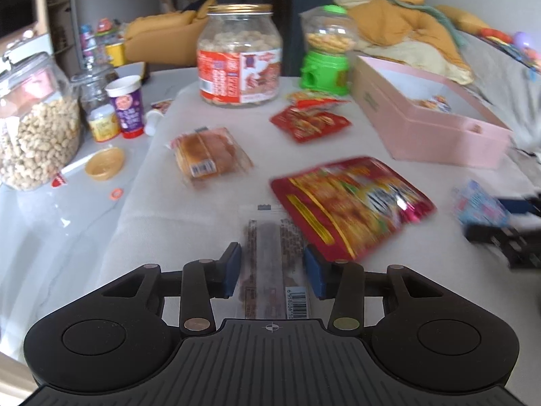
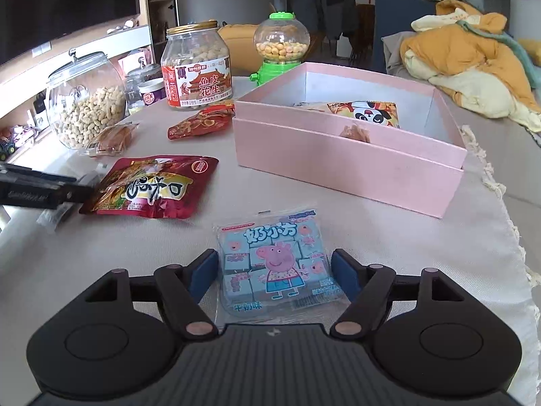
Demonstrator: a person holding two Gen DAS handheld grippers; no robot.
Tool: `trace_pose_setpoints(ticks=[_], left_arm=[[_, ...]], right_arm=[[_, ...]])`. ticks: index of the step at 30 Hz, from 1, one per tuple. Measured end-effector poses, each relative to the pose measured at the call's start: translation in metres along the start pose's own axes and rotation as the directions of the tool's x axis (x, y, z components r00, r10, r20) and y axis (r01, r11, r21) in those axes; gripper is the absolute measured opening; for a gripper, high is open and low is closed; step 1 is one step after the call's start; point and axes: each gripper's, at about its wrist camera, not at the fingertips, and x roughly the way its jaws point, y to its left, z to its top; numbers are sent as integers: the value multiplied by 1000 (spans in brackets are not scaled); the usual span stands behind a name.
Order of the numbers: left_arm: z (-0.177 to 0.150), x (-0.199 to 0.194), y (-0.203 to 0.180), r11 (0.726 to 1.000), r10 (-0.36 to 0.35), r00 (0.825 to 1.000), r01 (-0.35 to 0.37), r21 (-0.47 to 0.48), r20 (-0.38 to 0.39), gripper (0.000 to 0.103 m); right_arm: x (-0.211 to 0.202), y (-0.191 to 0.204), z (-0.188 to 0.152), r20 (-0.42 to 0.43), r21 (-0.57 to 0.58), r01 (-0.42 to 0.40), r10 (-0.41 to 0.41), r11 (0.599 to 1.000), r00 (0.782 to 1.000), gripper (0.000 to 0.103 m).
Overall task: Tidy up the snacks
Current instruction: 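Lift the strip snack with the left gripper while the right gripper lifts the Peppa Pig pack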
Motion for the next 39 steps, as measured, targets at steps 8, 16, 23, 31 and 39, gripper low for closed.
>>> trace_pose_setpoints(ticks=[8, 16, 23, 31, 39], left_arm=[[-23, -23, -30, 985, -165, 986, 167, 48, -35, 46], [-10, 2, -59, 986, -168, 985, 168, 14, 32, 47], [-15, 1, -57, 983, -182, 982, 181, 29, 55, 47], [-19, -4, -70, 987, -132, 991, 128, 98, 36, 48], [-24, -5, -74, 987, -111, 992, 104, 126, 54, 48]], right_arm=[[2, 1, 0, -3, -6, -4, 4, 1000, 1000, 81], [1, 2, -2, -63, -40, -70, 68, 997, 996, 100], [-2, -9, 1, -46, 41, -93, 95, 995, 994, 98], [-2, 1, 12, -60, 16, 2, -1, 1000, 998, 61], [-22, -11, -1, -77, 65, 18, -13, 998, 997, 60]])
